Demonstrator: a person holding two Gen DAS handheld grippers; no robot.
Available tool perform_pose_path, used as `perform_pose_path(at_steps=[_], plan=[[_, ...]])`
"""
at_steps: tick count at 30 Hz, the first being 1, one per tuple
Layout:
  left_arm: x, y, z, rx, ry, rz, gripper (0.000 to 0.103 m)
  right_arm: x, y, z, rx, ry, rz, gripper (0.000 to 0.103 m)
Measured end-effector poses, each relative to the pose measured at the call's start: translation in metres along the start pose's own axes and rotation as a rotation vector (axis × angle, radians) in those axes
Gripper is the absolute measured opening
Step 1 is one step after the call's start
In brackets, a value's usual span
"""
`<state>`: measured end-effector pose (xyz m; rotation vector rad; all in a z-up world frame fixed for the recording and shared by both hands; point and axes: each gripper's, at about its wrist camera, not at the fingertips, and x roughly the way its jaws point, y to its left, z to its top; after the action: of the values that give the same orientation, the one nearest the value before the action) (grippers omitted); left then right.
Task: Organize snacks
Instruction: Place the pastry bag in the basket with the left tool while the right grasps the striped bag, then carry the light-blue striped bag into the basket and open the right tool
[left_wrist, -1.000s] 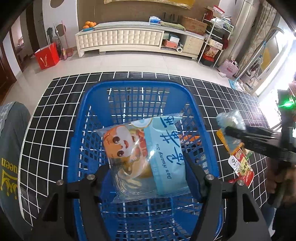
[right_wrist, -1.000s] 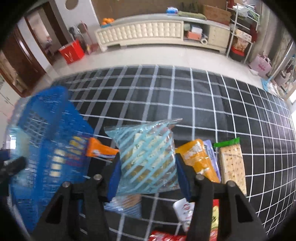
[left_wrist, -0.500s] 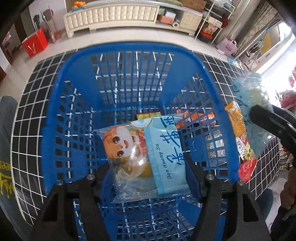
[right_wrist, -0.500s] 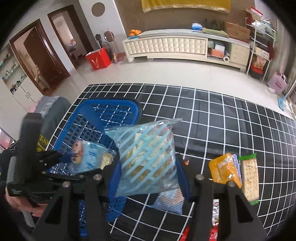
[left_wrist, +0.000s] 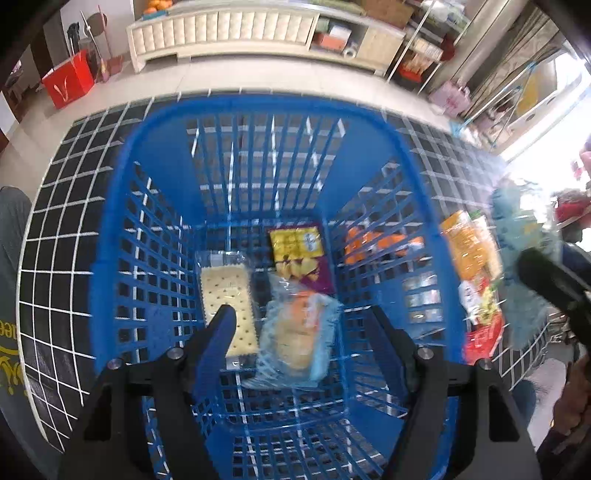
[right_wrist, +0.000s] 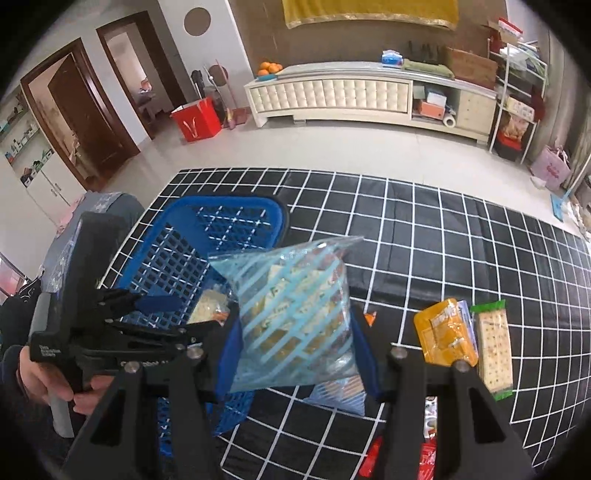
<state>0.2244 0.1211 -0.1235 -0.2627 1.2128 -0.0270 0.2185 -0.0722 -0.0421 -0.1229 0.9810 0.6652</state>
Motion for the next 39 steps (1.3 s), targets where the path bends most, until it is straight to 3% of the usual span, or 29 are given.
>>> perform_pose_path(at_steps=[8,18,28,39], plan=[[-0.069,0.003,-0.024,0.030,-0.137,0.015,0.070,-0.019,0.034,0.003,-0.041,-0.031,0.010,0.059],[-0.140,0.041,-0.043,0.008,-0.279,0.064,0.070,-0.021,0.084,0.013,-0.097,-0.040,0.048,0.059],[-0.130,0.068,-0.037,-0.036,-0.273,0.078,0.070,0.019,0.102,0.027,-0.115,0.031,0.049,0.059],[-0.087,0.093,-0.022,-0.065,-0.220,0.076,0.070,0.095,0.096,0.036,-0.109,0.169,0.013,0.059]])
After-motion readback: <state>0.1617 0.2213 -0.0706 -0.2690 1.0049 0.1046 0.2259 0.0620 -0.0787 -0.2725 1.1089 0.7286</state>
